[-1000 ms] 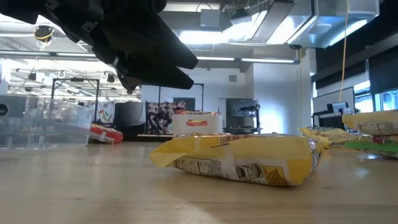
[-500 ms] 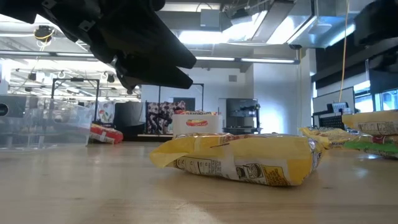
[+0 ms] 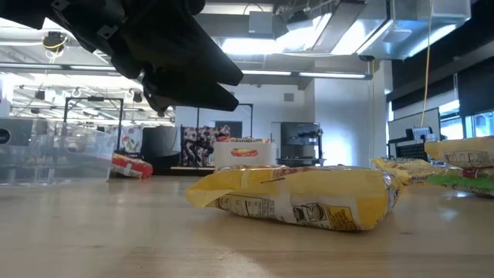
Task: Sort Maruchan noodles
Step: Move the green noodle pack to the middle right of the table, then put the red noodle pack into the white bin
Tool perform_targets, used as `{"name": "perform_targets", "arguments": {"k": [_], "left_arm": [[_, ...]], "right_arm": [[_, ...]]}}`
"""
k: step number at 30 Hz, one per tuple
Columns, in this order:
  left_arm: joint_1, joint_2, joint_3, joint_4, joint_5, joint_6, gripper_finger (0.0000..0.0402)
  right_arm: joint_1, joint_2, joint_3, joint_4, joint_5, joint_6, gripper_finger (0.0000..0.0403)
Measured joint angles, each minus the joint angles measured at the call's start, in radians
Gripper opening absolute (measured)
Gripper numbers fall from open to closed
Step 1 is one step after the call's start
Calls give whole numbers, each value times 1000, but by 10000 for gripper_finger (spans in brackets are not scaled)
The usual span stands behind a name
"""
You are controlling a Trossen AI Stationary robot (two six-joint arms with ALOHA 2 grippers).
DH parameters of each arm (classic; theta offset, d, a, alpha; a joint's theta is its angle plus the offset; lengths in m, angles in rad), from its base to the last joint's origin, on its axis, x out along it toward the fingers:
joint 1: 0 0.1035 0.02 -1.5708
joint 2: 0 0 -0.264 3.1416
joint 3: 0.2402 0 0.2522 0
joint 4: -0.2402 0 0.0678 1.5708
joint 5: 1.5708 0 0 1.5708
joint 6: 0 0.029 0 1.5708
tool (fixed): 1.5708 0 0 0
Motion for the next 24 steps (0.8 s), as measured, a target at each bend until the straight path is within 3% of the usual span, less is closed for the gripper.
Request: {"name": "perform_targets", "arguments": {"k": [7, 18, 21, 24], "left_arm": [[7, 0, 0, 3, -8, 2, 196], [7, 0, 0, 6, -8, -7, 196], [7, 0, 0, 6, -8, -10, 196], [7, 0, 0, 6, -8, -10, 196]], "right_arm": [[4, 34, -64, 14, 122, 30, 17], [-186, 33, -113, 54, 303, -113, 17], [-206, 26, -85, 11, 282, -135, 17], [-141, -22, -3, -30, 152, -90, 17]]}}
